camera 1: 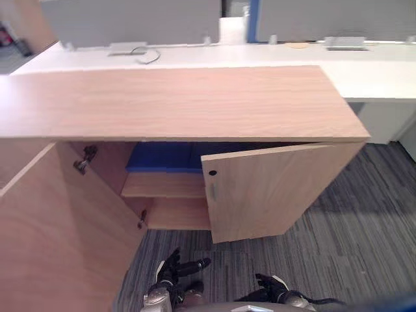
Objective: Walk over to the cabinet, pick up the folder, carry it to the office cabinet, place the folder inside the office cabinet, then close the office cabinet door
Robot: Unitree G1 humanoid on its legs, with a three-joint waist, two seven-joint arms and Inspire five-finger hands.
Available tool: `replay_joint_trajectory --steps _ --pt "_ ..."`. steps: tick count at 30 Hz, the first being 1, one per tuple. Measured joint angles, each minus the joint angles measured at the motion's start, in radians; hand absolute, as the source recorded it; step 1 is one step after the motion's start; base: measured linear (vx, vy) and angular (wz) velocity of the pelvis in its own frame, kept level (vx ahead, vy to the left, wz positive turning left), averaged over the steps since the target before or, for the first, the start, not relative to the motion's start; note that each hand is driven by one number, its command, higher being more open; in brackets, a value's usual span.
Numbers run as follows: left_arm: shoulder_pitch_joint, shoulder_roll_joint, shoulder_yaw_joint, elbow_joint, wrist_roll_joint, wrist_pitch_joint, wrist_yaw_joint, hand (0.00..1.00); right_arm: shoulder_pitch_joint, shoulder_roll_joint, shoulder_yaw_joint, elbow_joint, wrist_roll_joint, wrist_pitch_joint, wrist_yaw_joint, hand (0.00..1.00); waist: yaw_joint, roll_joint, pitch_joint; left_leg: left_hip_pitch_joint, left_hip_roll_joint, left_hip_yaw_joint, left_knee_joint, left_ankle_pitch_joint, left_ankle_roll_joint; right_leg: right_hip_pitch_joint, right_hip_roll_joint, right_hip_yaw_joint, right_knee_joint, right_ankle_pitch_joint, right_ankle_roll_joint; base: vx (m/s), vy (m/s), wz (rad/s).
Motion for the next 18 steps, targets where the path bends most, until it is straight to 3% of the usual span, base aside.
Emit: replay_joint_trajectory --steps 1,2,3,4,7,8,9,10,12,13,14,16,17,18 --pt "0.003 0.001 0.012 -0.021 0.0 -0.003 0.01 1.0 0.008 0.009 -0.037 0.0 0.008 -0.004 -0.008 1.0 -0.001 -0.011 0.01 -0.015 0.034 0.185 -0.007 0.027 0.038 0.03 0.001 -0.055 -0.02 0.008 -0.015 0.08 -0.029 1.36" --pt "0.004 0.003 0.021 -0.032 0.0 -0.004 0.015 1.0 0.008 0.014 -0.053 0.001 0.012 -0.007 -0.012 1.0 0.001 -0.017 0.012 -0.027 0.052 0.267 -0.021 0.043 0.061 0.037 0.003 -0.084 -0.031 0.01 -0.027 0.04 -0.046 1.31" --pt "0.001 0.007 0.038 -0.051 0.0 -0.007 0.026 1.0 0.003 0.027 -0.083 0.003 0.03 -0.016 -0.018 1.0 0.001 -0.037 0.024 -0.054 0.093 0.418 -0.003 0.021 0.104 0.035 0.001 -0.14 -0.058 0.013 -0.044 -0.02 -0.074 1.28" --pt "-0.01 0.009 0.035 -0.054 0.001 -0.007 0.044 1.0 0.006 0.033 -0.122 -0.004 0.043 -0.032 -0.028 1.0 -0.008 -0.029 0.044 -0.12 0.156 0.591 0.172 -0.043 0.109 0.047 0.001 -0.212 -0.066 0.015 -0.048 -0.02 -0.083 1.33" --pt "-0.006 0.015 0.007 -0.042 0.0 -0.013 0.059 1.0 0.021 0.024 -0.238 0.016 0.114 -0.033 -0.043 1.0 -0.025 -0.03 0.049 -0.065 0.216 0.844 0.283 -0.127 0.116 0.083 -0.035 -0.35 -0.085 0.017 -0.044 0.08 -0.028 1.39" --pt "-0.006 0.016 -0.004 -0.033 -0.001 -0.014 0.061 1.0 0.024 0.022 -0.259 0.019 0.129 -0.032 -0.05 1.0 -0.028 -0.026 0.047 -0.041 0.223 0.88 0.277 -0.137 0.119 0.089 -0.04 -0.375 -0.09 0.019 -0.041 0.15 0.051 1.38" --pt "-0.012 0.017 -0.011 -0.001 -0.004 -0.016 0.062 1.0 0.027 0.016 -0.292 0.022 0.161 -0.031 -0.053 1.0 -0.034 -0.014 0.041 0.005 0.236 0.94 0.224 -0.157 0.126 0.09 -0.043 -0.424 -0.085 0.022 -0.036 0.22 0.151 1.71" --pt "-0.017 0.023 -0.023 0.034 -0.017 -0.013 0.063 1.0 0.02 0.017 -0.331 0.03 0.188 -0.031 -0.058 1.0 -0.055 -0.007 0.038 0.035 0.203 0.995 0.115 -0.154 0.151 0.085 -0.051 -0.465 -0.052 0.023 -0.033 0.19 0.152 1.78" --pt "-0.023 0.048 -0.057 0.045 -0.036 -0.014 0.068 1.0 0.019 0.031 -0.355 0.044 0.199 -0.031 -0.061 1.0 -0.059 -0.034 0.041 0.059 0.151 0.963 0.038 -0.11 0.169 0.083 -0.083 -0.486 -0.005 0.028 -0.035 0.14 0.127 1.31" --pt "-0.03 0.062 -0.077 0.054 -0.048 -0.017 0.078 1.0 0.021 0.041 -0.369 0.049 0.216 -0.035 -0.066 1.0 -0.058 -0.031 0.038 0.08 0.131 0.929 -0.025 -0.074 0.175 0.063 -0.089 -0.484 0.002 0.01 -0.04 0.08 0.081 1.07" --pt "-0.031 0.075 -0.079 0.073 -0.06 -0.023 0.084 1.0 0.02 0.04 -0.368 0.047 0.227 -0.043 -0.062 1.0 -0.06 -0.027 0.04 0.101 0.116 0.894 -0.077 -0.049 0.175 0.078 -0.056 -0.487 -0.123 0.011 -0.026 0.05 0.05 1.02" --pt "-0.026 0.08 -0.095 0.095 -0.093 -0.023 0.081 1.0 0.029 0.043 -0.375 0.037 0.246 -0.053 -0.067 1.0 -0.08 -0.025 0.036 0.163 0.059 0.835 -0.207 0.018 0.174 0.118 -0.047 -0.496 -0.25 0.144 -0.016 0.04 0.016 0.98" --pt "-0.022 0.077 -0.107 0.095 -0.11 -0.024 0.078 1.0 0.029 0.041 -0.39 0.039 0.262 -0.053 -0.068 1.0 -0.081 -0.02 0.034 0.184 0.05 0.823 -0.255 0.041 0.171 0.123 -0.05 -0.504 -0.251 0.153 -0.003 0.06 0.013 0.91" --pt "-0.013 0.072 -0.127 0.094 -0.149 -0.028 0.069 1.0 0.031 0.037 -0.409 0.041 0.273 -0.051 -0.069 1.0 -0.08 0.002 0.033 0.218 0.031 0.793 -0.346 0.098 0.167 0.123 -0.056 -0.527 -0.241 0.153 -0.001 0.07 -0.008 0.71"
